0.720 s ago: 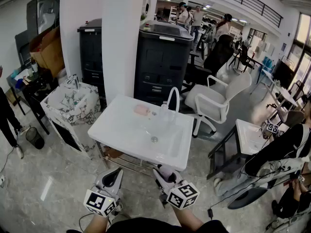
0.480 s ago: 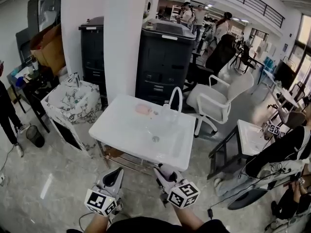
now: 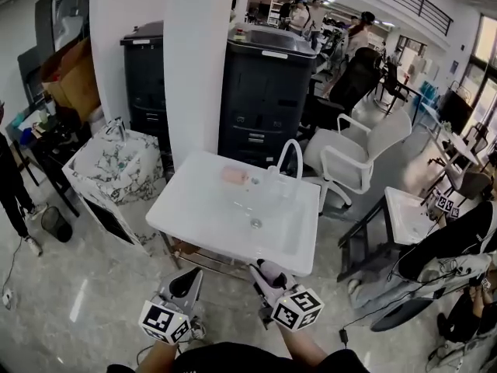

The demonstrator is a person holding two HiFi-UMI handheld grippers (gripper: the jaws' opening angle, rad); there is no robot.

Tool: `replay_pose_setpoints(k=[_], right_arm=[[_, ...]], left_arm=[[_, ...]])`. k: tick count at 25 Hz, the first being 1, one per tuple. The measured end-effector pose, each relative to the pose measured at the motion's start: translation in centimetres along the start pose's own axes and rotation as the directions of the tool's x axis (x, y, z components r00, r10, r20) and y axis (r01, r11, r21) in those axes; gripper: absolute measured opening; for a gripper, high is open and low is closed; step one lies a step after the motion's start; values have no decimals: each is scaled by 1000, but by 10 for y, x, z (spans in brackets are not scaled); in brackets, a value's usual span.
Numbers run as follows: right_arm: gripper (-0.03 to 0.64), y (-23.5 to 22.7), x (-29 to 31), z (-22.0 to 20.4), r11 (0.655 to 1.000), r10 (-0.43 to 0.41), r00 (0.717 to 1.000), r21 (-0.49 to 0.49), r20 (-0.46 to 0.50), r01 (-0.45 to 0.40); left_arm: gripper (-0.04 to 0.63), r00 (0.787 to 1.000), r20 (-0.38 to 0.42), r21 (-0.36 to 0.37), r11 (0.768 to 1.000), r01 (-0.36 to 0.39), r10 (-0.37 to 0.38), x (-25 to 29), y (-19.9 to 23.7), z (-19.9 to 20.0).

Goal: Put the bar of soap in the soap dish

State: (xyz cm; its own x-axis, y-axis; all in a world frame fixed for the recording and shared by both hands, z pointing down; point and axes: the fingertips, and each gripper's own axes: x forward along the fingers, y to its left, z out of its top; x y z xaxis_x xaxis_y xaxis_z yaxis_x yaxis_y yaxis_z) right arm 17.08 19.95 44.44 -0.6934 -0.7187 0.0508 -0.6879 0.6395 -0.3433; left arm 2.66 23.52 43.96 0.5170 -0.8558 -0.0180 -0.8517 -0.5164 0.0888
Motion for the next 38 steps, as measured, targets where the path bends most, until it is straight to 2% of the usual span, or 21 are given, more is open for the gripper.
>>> replay_pose_setpoints(k=[11,16,25,38], right_arm=[[124,-1,64,4,991,-136,989,22,50,135],[123,-1,82,5,983,-184,981,27,64,183],[123,-26,116,6,978,-208,978,18,32,207],[123,-93,185,31,993,-118,993,1,-29,119]], left_arm=[[46,991,-46,-5,992,125,-126,19,77,-1],[46,982,-59,-7,984,178,-178,26,99,-5],[46,982,-78,-52,984,170,-174,49,131,-20],[47,993,-89,-47,996,79,-83,129,167,-16]])
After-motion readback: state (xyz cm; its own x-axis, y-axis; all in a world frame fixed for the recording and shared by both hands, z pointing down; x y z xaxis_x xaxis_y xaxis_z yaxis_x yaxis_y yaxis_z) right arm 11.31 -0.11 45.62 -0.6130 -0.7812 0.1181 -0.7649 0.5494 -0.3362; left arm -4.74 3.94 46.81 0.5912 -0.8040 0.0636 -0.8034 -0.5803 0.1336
